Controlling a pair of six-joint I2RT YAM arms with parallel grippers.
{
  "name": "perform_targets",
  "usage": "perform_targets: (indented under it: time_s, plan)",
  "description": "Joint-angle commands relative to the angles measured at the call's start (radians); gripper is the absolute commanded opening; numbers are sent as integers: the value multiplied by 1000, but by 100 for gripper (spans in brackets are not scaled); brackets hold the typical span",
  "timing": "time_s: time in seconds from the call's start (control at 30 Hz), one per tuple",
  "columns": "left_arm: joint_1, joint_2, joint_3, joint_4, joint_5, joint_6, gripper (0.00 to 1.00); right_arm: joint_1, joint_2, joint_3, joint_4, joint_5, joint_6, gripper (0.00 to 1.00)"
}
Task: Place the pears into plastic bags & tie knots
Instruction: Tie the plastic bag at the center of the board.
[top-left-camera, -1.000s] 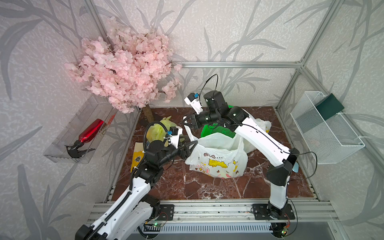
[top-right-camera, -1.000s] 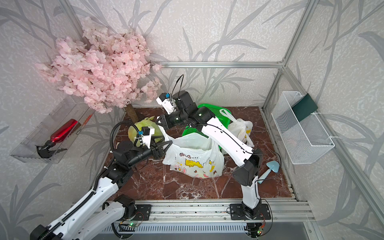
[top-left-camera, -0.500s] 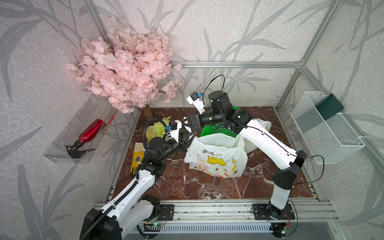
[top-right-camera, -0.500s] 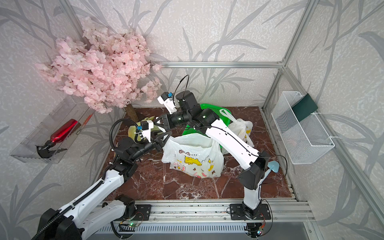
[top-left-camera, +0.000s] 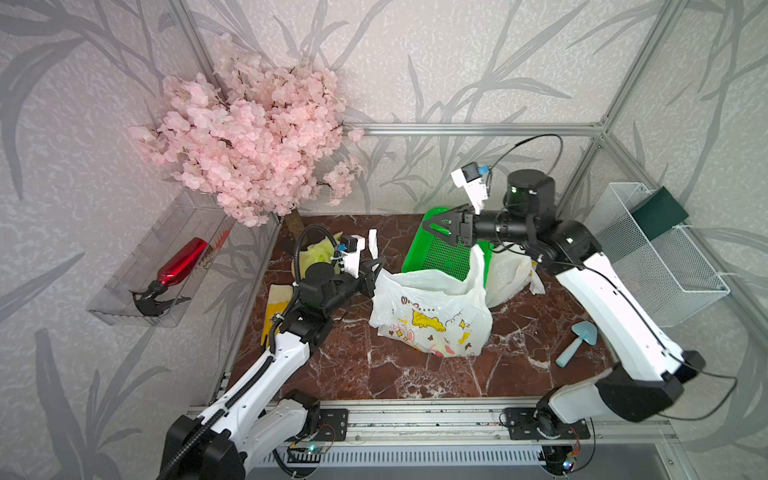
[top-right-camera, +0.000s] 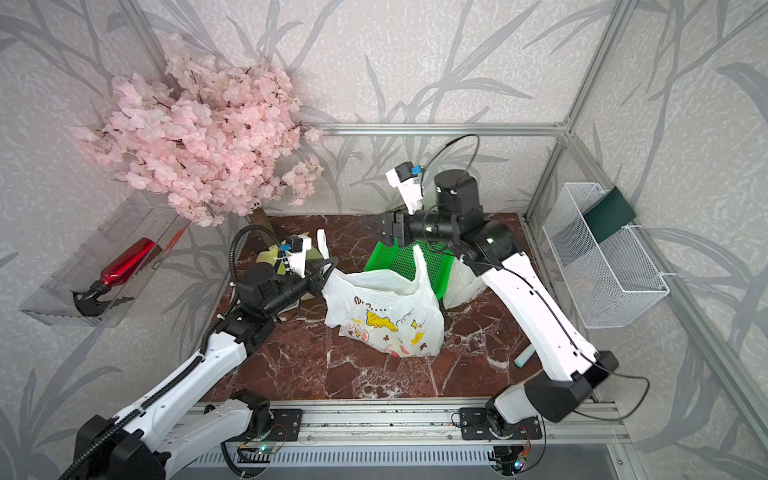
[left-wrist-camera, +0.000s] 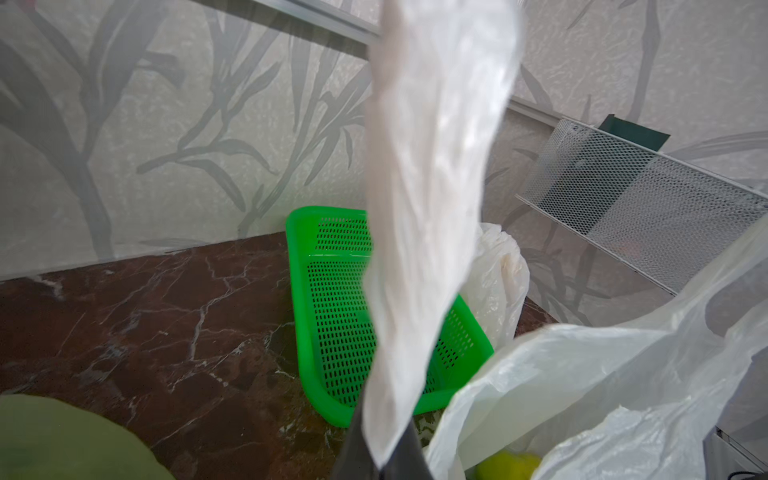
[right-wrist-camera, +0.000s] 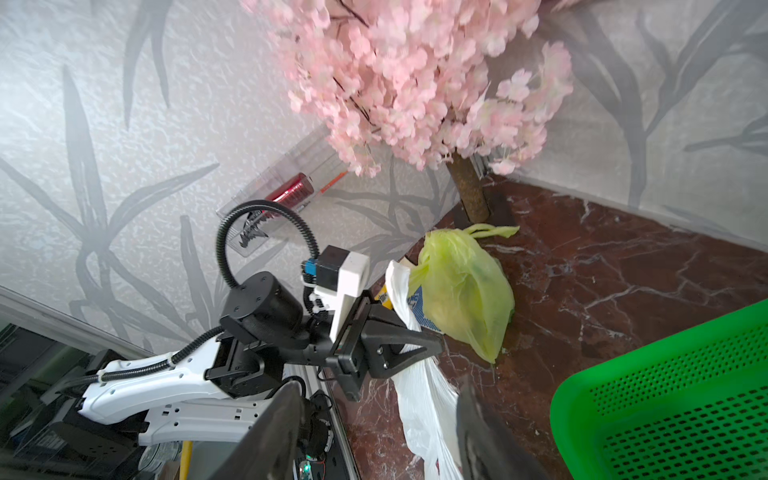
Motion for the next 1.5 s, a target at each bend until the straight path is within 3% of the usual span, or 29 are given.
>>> perform_targets:
  time_s: [0.0, 0.1, 0.2, 0.33, 0.47, 0.6, 0.7, 0.93, 1.13, 1.33, 1.47]
  plan:
    - [32, 41, 87, -138, -49, -1, 0, -86, -148, -193, 162, -52, 55, 55]
    - [66, 85, 129, -186, -24, -23, 0, -199, -283, -374, 292, -112, 122, 51]
    - [88, 110, 132, -165, -18, -38, 0, -290, -379, -476, 268, -122, 94, 50]
    - [105, 126, 145, -173, 3, -39, 0, -339, -435, -571, 202, -155, -17, 60]
    - [108, 121, 148, -170, 28, -45, 0, -323, -467, -737, 323, -197, -83, 72]
    - [108, 111, 147, -181, 43, -49, 0, -201, -485, -817, 343, -112, -261, 81]
    - [107, 98, 143, -187, 48, -48, 0, -122, -458, -825, 311, -20, -376, 84]
    - [108, 81, 143, -205, 65, -42, 0, -116, -379, -811, 345, 66, -428, 82]
    - [108, 67, 144, -210, 100, -35, 0, -114, -325, -791, 397, 53, -405, 69]
    - [108, 67, 156, -236, 130, -22, 0, -58, -301, -778, 434, 78, -412, 30]
    - [104, 92, 230, -361, 246, 25, 0, -1, -282, -736, 351, 157, -504, 7]
